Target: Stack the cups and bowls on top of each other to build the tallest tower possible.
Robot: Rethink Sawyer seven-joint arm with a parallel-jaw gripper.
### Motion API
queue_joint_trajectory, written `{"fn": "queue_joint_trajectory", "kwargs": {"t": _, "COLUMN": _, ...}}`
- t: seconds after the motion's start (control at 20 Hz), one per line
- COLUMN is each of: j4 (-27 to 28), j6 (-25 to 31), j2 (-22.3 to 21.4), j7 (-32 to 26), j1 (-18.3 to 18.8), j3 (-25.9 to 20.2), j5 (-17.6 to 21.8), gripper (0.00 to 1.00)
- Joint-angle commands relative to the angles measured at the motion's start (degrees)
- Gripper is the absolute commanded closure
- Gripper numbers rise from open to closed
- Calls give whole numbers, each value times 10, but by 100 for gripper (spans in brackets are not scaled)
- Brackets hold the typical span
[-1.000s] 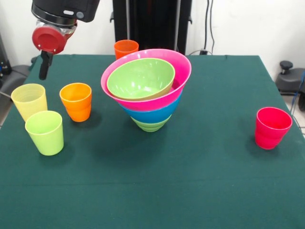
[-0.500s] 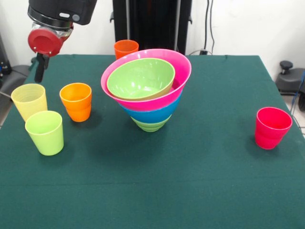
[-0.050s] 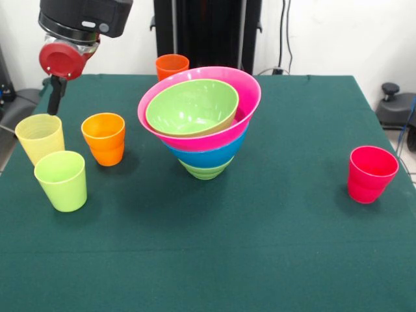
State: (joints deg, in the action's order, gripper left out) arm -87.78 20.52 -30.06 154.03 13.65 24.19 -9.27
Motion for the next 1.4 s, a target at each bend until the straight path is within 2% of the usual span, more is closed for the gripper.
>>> {"fn": "queue_joint_trajectory", "kwargs": {"t": 0.05, "j4": -38, "j6": -26, "j2": 12, "j7": -29, "j1": 6, "j3": -75, "j5": 51, "gripper": 0}}
{"fn": "queue_joint_trajectory", "kwargs": {"t": 0.65, "j4": -60, "j6": -44, "j2": -3, "j7": -37, "j1": 33, "j3": -95, "j5": 71, "gripper": 0}}
{"fn": "queue_joint_trajectory", "kwargs": {"t": 1.4, "j4": -65, "j6": -79, "j2": 9, "j7": -21, "j1": 46, "j3": -106, "j5": 94, "gripper": 0}}
